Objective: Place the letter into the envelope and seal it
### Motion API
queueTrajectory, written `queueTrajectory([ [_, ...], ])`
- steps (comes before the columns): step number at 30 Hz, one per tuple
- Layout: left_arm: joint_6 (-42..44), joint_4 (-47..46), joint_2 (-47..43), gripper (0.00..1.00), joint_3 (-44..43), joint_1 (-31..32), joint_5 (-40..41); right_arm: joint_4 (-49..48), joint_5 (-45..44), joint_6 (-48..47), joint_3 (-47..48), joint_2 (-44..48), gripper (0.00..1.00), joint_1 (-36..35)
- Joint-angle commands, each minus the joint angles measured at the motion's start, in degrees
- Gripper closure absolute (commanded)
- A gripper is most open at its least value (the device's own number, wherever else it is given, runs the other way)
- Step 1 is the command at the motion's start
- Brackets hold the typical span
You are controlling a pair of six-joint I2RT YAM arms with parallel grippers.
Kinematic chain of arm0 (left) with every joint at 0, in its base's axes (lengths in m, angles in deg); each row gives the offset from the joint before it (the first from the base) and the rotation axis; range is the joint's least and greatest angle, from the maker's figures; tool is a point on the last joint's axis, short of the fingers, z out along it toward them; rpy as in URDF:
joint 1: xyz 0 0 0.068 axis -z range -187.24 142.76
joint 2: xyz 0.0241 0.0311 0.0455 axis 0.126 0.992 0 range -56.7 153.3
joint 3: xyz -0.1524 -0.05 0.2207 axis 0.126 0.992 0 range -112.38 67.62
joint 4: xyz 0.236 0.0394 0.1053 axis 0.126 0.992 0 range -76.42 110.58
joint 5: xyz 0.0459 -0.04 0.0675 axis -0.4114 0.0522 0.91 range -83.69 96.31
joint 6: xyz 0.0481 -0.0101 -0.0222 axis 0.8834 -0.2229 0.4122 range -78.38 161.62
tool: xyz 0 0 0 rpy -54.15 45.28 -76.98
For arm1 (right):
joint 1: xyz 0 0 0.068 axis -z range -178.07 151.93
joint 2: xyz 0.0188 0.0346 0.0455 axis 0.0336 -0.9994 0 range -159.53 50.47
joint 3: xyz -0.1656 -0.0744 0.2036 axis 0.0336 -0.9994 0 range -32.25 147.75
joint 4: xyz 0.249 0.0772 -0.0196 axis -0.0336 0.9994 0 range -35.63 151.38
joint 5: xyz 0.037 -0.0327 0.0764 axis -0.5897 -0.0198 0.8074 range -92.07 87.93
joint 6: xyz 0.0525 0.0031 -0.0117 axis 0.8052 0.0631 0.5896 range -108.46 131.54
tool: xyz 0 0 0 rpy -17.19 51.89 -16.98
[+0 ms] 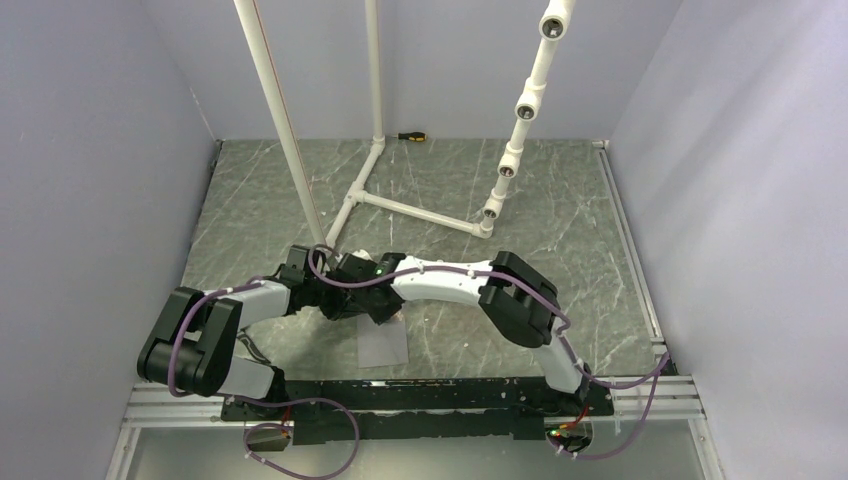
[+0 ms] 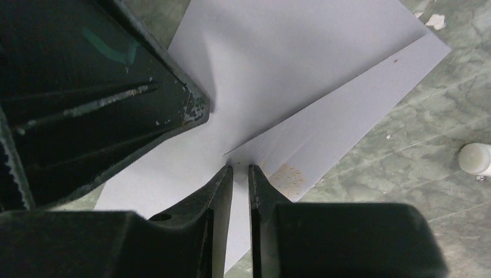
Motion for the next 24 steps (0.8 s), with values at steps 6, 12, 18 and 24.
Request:
queueTrajectory([
  [6,2.2,5.9,2.3,0.97,2.6,-0.9,6.4,-3.7,-5.1,1.9,-0.4,-7.5,0.77,2.9],
  [12,2.5,5.5,3.0,0.97,2.3,-1.0,5.9,-4.1,-6.2,2.8,-1.6,-6.8,0.8,4.2],
  [18,2.8,5.2,3.8,0.97,2.1,-1.1,5.5,-4.5,-7.4,2.7,-1.1,-6.7,0.82,6.5],
  [24,3.4,5.4,4.7,0.97,1.4,-1.2,5.4,-4.2,-8.2,0.8,2.0,-8.1,0.82,8.8],
])
